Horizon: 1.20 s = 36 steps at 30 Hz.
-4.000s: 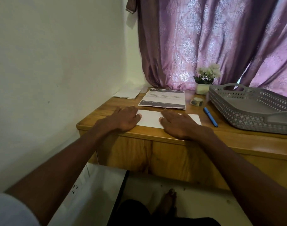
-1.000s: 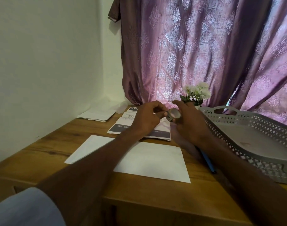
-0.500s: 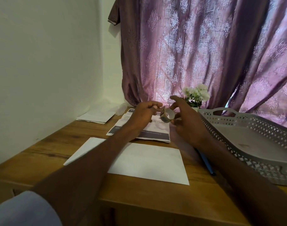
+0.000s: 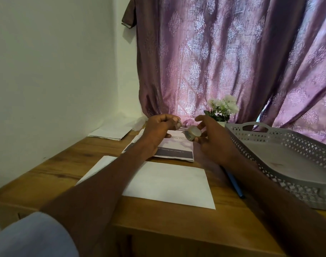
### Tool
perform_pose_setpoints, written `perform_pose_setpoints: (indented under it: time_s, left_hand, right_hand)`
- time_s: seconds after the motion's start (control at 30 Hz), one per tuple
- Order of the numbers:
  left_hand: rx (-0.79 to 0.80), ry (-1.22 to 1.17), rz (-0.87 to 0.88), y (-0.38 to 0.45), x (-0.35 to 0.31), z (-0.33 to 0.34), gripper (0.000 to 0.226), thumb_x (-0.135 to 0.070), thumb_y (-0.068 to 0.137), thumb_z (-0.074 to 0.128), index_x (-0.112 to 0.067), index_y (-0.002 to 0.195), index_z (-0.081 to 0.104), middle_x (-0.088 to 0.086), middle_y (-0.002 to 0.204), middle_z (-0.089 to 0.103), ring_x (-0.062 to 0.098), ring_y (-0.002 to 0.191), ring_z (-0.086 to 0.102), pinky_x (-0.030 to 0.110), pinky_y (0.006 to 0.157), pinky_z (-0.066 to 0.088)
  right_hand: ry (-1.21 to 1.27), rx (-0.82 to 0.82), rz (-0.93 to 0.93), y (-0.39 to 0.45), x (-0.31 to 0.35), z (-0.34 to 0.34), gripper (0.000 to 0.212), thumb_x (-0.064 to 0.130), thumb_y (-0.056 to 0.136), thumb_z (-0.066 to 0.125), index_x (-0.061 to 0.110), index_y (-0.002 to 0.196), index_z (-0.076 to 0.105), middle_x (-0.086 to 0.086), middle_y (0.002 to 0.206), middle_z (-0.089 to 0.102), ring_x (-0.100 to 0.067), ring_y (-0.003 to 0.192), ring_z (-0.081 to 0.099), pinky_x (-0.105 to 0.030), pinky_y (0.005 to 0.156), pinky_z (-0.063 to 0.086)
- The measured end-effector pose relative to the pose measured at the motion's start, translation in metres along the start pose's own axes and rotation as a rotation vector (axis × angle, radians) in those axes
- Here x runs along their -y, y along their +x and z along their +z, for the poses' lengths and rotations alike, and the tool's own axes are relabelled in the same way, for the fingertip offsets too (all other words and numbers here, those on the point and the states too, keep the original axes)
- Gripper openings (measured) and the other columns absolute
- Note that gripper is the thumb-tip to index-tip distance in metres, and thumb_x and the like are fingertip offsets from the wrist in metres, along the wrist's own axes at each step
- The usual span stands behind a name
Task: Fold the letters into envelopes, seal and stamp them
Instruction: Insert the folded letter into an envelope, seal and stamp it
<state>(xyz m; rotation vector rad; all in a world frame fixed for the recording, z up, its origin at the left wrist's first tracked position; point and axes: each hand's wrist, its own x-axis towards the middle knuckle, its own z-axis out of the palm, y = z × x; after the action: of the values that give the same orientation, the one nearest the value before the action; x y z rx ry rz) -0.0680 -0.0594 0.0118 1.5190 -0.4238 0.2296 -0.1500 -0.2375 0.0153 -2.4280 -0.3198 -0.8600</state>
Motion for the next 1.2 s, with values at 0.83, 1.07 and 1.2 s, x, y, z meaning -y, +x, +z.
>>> perform_pose_setpoints:
  time_s: [0.83, 1.07, 1.2]
  left_hand:
    - [-0.045, 0.082, -0.128, -0.002, 0.001, 0.001, 0.013, -0.025, 0.095, 0.072, -0.016, 0.104, 0.075, 0.003, 0.101, 0.077, 0.016, 0.088, 0.072, 0.026, 0.068, 0.055]
    - [0.069, -0.025, -0.049, -0.009, -0.004, 0.005, 0.018, -0.030, 0.091, 0.078, -0.017, 0.103, 0.080, 0.002, 0.095, 0.081, 0.014, 0.086, 0.075, 0.030, 0.074, 0.056]
    - [0.121, -0.079, -0.023, -0.014, -0.006, 0.013, 0.020, -0.028, 0.091, 0.078, -0.015, 0.105, 0.080, 0.004, 0.096, 0.081, 0.016, 0.091, 0.078, 0.030, 0.078, 0.058]
  right_hand:
    - [-0.094, -0.335, 0.111, 0.002, 0.000, -0.013, 0.036, 0.016, 0.095, 0.062, 0.010, 0.131, 0.058, -0.011, 0.121, 0.062, -0.023, 0.107, 0.059, -0.028, 0.084, 0.038]
    - [0.176, -0.303, 0.088, 0.001, 0.011, -0.012, 0.036, 0.044, 0.103, 0.057, 0.013, 0.103, 0.076, 0.001, 0.093, 0.074, -0.012, 0.088, 0.067, -0.032, 0.081, 0.052]
    - [0.430, -0.137, 0.219, 0.004, 0.009, -0.008, 0.035, 0.046, 0.094, 0.070, 0.013, 0.096, 0.079, -0.002, 0.087, 0.079, -0.018, 0.085, 0.077, -0.042, 0.081, 0.062]
